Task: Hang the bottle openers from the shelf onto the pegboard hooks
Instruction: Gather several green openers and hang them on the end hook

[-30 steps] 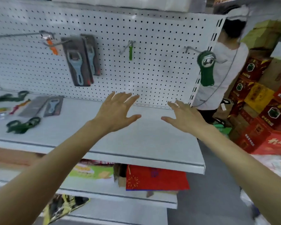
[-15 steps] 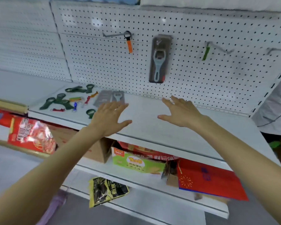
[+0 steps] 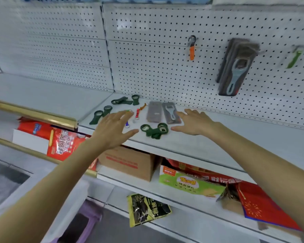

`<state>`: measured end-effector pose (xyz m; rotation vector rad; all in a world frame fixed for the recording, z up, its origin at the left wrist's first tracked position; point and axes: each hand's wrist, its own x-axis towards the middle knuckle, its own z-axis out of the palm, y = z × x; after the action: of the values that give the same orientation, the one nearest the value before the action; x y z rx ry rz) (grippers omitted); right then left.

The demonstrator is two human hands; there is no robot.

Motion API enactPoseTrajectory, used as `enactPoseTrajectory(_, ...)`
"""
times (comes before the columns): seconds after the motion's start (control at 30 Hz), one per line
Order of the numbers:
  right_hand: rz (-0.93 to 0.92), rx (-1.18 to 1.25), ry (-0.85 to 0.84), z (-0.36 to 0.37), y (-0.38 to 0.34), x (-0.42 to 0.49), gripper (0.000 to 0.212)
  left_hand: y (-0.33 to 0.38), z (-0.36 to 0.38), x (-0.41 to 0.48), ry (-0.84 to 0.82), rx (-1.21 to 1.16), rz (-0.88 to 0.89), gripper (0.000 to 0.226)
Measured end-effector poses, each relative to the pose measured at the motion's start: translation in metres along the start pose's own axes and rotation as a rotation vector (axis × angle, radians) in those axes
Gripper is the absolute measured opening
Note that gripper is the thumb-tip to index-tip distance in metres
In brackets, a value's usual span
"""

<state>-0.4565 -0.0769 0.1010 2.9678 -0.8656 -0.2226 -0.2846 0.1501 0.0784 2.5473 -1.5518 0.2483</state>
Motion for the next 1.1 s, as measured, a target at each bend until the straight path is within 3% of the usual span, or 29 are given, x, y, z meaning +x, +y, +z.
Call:
enactPoseTrajectory(0.2,-0.027,0.166,-0.058,0.037,-0.006,0.049,0.088,-0.014,0.04,0.022,0.038,-0.103,0.009,0.068)
enactPoseTrajectory(0.47,-0.031,0.313,-0.118,0.081,0.008,0.121,0.088,-0.033,0.093,0.082,-0.051,-0.162,-0.009,0.068)
enactPoseTrajectory(0.6,-0.037,0.455,-0.089,0.093,0.01,0.139,0.08,-0.034,0.124,0.095,-0.122,-0.209,0.012,0.073)
enactPoseTrajectory(0.7,-0.067,0.569,-0.064,0.103,0.007,0.144,0.071,-0.039,0.144,0.101,-0.175,-0.255,0.032,0.064)
enactPoseTrajectory(0.9,-0.119,0.591,0.002,0.119,0.002,0.147,0.052,-0.05,0.162,0.113,-0.197,-0.312,0.14,0.057)
enactPoseTrajectory(1.1,-0.071,0.59,0.003,0.117,-0.001,0.15,0.047,-0.059,0.165,0.122,-0.259,-0.409,0.206,0.07)
